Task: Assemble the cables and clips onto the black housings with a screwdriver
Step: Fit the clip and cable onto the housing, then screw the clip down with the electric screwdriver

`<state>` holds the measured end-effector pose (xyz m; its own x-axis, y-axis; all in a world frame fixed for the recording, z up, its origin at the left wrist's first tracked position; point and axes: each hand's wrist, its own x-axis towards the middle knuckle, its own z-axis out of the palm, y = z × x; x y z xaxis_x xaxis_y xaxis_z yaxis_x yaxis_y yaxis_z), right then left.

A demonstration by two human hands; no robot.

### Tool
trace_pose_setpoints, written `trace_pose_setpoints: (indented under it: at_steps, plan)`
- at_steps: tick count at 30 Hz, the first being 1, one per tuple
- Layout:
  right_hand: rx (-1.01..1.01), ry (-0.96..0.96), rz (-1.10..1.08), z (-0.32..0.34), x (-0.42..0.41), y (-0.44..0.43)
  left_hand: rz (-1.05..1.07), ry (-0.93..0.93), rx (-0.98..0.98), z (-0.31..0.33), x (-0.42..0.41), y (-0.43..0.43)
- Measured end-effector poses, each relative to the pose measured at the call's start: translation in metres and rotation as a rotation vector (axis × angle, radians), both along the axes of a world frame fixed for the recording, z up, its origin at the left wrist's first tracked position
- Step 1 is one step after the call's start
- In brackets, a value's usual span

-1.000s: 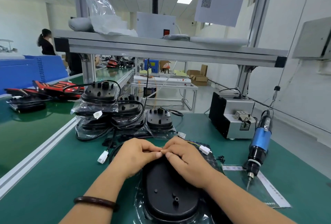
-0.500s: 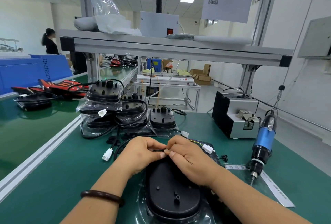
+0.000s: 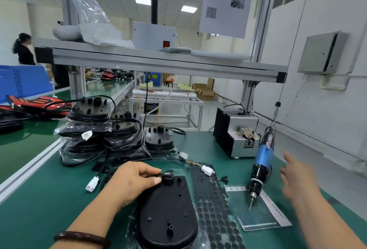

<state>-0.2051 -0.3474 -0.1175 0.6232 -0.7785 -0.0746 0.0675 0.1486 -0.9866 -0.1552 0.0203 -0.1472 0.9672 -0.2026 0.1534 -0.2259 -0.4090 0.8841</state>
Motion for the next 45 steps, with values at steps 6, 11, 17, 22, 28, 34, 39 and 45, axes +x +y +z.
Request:
trace_pose_setpoints:
  at_steps: [6,11,17,22,28,34,39,45]
  plan:
    - [0.441,-0.034,0.489,-0.008,0.011,-0.011,-0.01,0.0,0.008,-0.001,0.002,0.001]
    - [0.366,-0.097,0.559,-0.016,0.007,-0.01,-0.017,0.01,0.005,-0.001,0.002,0.0]
    - [0.346,-0.227,0.533,-0.013,0.002,0.002,-0.018,0.012,0.013,0.0,0.001,0.0]
    - [0.6,-0.47,0.569,0.003,0.003,0.037,-0.013,-0.003,0.033,0.002,-0.001,0.0]
    - [0.716,-0.588,0.567,0.035,0.011,0.098,-0.003,-0.006,0.048,0.001,-0.002,0.0]
    - [0.552,-0.653,0.647,0.044,0.027,0.146,0.0,-0.007,0.082,0.001,-0.004,-0.001]
    - [0.372,-0.697,0.846,0.052,0.036,0.18,0.001,-0.015,0.095,-0.002,-0.005,-0.001]
    - [-0.106,-0.706,0.806,0.053,0.047,0.211,-0.011,0.002,0.084,-0.003,-0.004,0.001]
